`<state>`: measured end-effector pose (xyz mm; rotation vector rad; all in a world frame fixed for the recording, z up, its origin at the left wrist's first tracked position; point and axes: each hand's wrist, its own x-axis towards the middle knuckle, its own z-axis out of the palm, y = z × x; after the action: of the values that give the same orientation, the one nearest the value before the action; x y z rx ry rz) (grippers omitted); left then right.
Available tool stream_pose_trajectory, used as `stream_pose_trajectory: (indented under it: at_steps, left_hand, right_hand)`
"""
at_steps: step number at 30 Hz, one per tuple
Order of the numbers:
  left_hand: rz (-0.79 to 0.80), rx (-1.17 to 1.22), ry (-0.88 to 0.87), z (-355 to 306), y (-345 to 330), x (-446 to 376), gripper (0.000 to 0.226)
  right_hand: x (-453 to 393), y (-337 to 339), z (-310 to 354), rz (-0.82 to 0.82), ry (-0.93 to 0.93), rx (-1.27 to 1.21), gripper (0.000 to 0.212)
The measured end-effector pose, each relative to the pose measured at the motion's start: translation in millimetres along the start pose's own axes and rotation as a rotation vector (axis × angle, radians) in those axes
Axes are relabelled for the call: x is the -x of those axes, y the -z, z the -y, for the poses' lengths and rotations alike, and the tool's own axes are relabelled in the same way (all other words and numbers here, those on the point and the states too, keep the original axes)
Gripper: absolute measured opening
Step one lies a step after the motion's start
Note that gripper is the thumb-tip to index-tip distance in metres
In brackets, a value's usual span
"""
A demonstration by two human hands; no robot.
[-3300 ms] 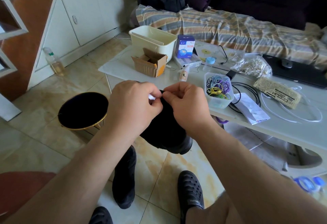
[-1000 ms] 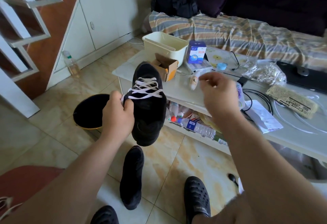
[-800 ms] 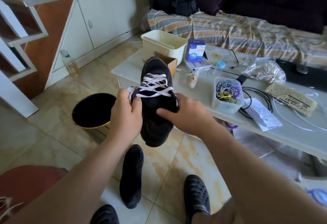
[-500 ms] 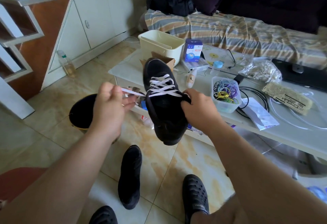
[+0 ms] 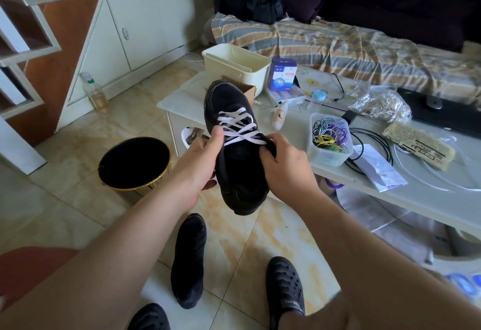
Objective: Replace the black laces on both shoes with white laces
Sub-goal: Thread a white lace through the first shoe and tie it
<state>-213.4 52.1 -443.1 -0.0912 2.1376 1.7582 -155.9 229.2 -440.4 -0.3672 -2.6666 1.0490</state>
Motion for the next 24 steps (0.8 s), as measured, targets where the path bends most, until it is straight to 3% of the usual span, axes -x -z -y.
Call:
stream_pose_trajectory:
  at_steps: [3, 5, 10, 13, 15, 19, 24]
  left_hand:
    - [-0.011, -0.251, -0.177, 5.3, 1.4, 2.3, 0.052]
    - [-0.05, -0.347, -0.196, 10.0, 4.2, 2.2, 0.04]
    - [-0.19, -0.331, -0.203, 20.0, -1.1, -3.9, 0.018]
    - [-0.235, -0.38, -0.28, 26.6, -22.4, -8.8, 0.016]
    - [-0.241, -0.309, -0.326, 38.8, -35.2, -12.7, 0.014]
    - [-0.104, -0.265, -0.294, 77.1, -50.6, -15.4, 0.01]
    - [0.201, -0.564, -0.002, 156.1, -66.9, -22.2, 0.03]
  right_hand:
    - [1.8, 0.6, -3.0, 0.07, 0.002, -0.01, 0.03]
    - [4.8, 1.0, -6.2, 0.158, 0.037, 0.016, 0.037]
    - [1.9, 0.3, -17.7, 0.277, 0.052, 0.113, 0.04]
    - [0.2, -2.6, -26.0, 0.256, -0.077, 0.037, 0.029]
    - [-2.3, -7.1, -30.6, 0.269, -0.156, -0.014, 0.034]
    - [-2.5, -22.1, -50.2, 0.3, -0.247, 0.058, 0.028]
    - [41.0, -69.6, -127.3, 0.391, -0.353, 0.124, 0.012]
